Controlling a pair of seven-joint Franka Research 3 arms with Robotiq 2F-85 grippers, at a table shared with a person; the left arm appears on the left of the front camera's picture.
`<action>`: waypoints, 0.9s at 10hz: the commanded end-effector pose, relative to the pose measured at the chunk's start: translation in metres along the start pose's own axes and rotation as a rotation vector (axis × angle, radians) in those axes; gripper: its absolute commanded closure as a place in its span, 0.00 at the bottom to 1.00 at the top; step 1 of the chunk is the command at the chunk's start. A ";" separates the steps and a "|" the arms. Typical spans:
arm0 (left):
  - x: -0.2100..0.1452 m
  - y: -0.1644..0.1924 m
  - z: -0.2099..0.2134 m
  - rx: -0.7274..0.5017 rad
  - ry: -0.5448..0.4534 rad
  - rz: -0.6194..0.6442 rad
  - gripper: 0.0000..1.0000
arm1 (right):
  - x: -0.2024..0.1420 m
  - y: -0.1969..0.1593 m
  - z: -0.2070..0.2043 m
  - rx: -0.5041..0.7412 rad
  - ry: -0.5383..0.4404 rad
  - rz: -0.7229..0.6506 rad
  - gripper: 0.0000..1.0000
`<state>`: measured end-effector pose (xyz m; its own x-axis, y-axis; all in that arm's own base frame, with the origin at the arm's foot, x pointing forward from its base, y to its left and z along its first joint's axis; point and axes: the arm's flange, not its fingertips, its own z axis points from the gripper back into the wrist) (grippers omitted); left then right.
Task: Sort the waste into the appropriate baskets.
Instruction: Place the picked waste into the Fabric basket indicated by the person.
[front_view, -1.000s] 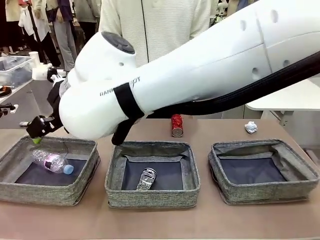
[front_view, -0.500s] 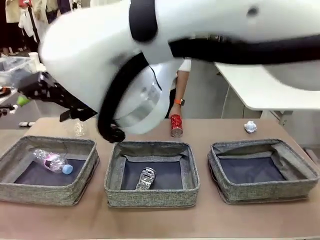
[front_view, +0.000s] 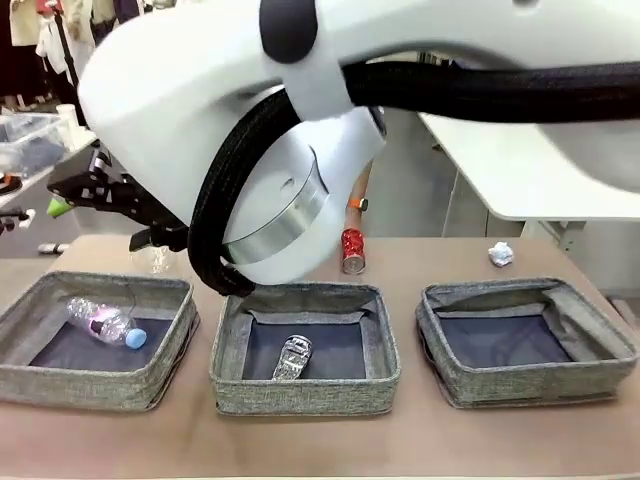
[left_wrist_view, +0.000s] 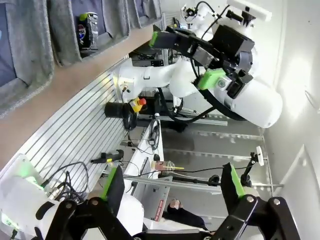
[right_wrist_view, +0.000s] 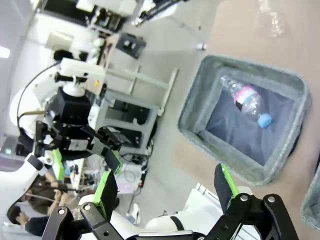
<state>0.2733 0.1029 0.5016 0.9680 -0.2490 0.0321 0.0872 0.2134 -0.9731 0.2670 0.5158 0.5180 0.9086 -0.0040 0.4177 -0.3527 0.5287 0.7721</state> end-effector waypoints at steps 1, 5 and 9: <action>-0.001 -0.002 -0.006 -0.032 0.008 -0.010 0.00 | 0.000 0.001 0.003 0.001 -0.015 -0.016 0.00; -0.001 -0.002 -0.006 -0.032 0.008 -0.010 0.00 | 0.085 -0.030 0.038 0.323 0.451 -0.369 0.00; -0.001 -0.002 -0.006 -0.032 0.008 -0.010 0.00 | 0.060 -0.093 0.066 0.575 0.668 0.100 0.00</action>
<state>0.2724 0.0991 0.4997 0.9661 -0.2566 0.0297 0.0832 0.2003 -0.9762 0.3647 0.4347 0.5210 0.8136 0.5717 0.1060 -0.2227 0.1381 0.9651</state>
